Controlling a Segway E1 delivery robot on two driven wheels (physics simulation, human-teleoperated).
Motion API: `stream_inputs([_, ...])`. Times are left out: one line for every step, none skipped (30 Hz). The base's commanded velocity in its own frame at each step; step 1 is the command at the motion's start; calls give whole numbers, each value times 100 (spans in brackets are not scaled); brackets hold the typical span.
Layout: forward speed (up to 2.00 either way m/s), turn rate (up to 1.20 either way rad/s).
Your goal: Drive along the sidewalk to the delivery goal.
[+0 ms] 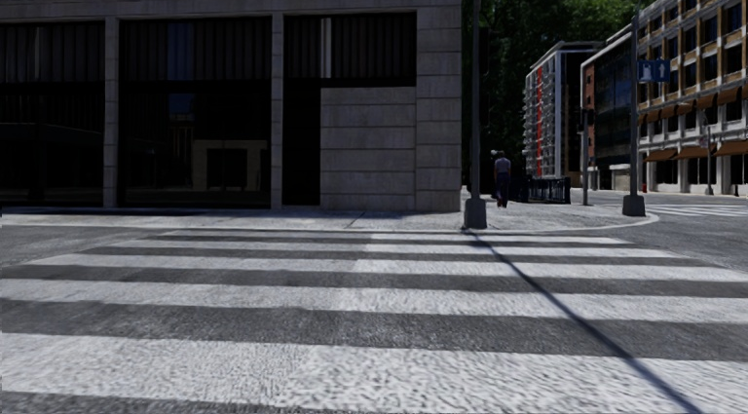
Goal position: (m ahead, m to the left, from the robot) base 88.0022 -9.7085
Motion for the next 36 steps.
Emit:
stream_inputs([200, 0])
stream_inputs([200, 0])
stream_inputs([200, 0])
stream_inputs([200, 0])
stream_inputs([200, 0])
stream_inputs([200, 0])
stream_inputs([200, -4])
stream_inputs([200, -16])
stream_inputs([200, -16])
stream_inputs([200, -21])
stream_inputs([200, -6])
stream_inputs([200, -6])
stream_inputs([200, 0])
stream_inputs([200, 0])
stream_inputs([200, 0])
stream_inputs([200, 0])
stream_inputs([200, 0])
stream_inputs([200, 0])
stream_inputs([200, 0])
stream_inputs([200, 0])
stream_inputs([200, 0])
stream_inputs([200, 0])
stream_inputs([200, 0])
stream_inputs([200, 0])
stream_inputs([200, 0])
stream_inputs([200, 0])
stream_inputs([200, 0])
stream_inputs([200, 0])
stream_inputs([200, 0])
stream_inputs([200, 0])
stream_inputs([200, 0])
stream_inputs([200, 0])
stream_inputs([200, 0])
stream_inputs([200, 0])
stream_inputs([200, 0])
stream_inputs([200, 0])
